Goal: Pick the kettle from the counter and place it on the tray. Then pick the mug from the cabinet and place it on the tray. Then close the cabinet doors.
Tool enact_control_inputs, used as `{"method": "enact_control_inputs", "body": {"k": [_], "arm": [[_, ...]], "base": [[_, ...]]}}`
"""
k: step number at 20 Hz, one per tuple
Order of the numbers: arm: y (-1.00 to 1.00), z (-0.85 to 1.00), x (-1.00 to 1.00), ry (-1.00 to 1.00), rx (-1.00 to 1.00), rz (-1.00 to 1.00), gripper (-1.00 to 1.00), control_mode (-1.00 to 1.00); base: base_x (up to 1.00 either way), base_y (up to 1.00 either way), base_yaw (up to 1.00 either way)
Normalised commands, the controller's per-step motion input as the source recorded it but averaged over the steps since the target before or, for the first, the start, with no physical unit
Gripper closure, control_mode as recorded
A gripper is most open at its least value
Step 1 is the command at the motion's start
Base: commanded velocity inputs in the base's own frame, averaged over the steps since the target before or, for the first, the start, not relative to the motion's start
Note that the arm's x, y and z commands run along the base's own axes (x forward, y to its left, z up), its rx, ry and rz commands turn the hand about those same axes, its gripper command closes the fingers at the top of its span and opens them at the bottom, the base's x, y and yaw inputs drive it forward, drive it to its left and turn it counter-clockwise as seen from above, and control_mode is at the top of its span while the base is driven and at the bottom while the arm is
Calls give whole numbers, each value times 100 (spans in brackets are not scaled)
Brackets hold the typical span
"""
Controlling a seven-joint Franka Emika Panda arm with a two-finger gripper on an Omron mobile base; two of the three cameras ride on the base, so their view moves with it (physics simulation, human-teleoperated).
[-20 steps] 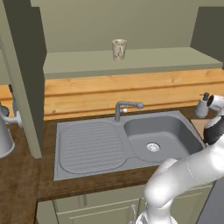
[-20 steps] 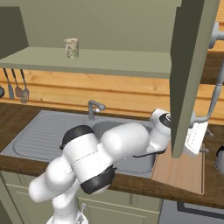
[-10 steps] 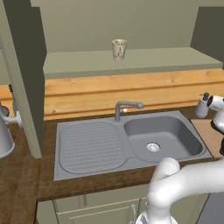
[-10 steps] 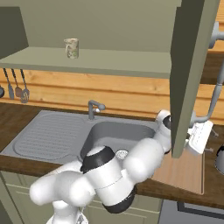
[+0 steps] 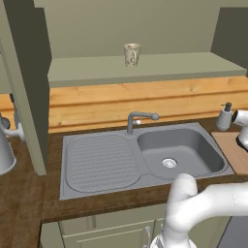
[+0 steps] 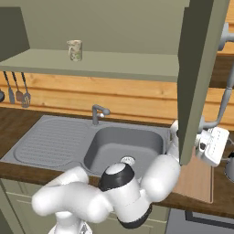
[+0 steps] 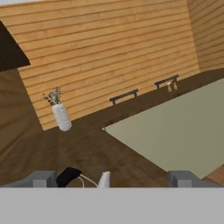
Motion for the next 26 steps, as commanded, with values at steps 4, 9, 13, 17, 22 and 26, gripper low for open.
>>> {"method": "enact_control_inputs", "body": {"k": [4, 9, 13, 17, 22, 26], "arm": [[-26, -8, 10, 3, 0, 0, -100, -100], [-13, -8, 21, 7, 0, 0, -100, -100], [-5, -8, 27, 6, 0, 0, -100, -100], [-10, -10, 26, 2, 0, 0, -100, -100], [-20, -13, 27, 4, 0, 0, -100, -100], [-24, -15, 20, 3, 2, 0, -100, -100]], "base": [[0, 0, 0], [0, 0, 0], [0, 0, 0], [0, 0, 0], [0, 0, 0], [0, 0, 0]]}}
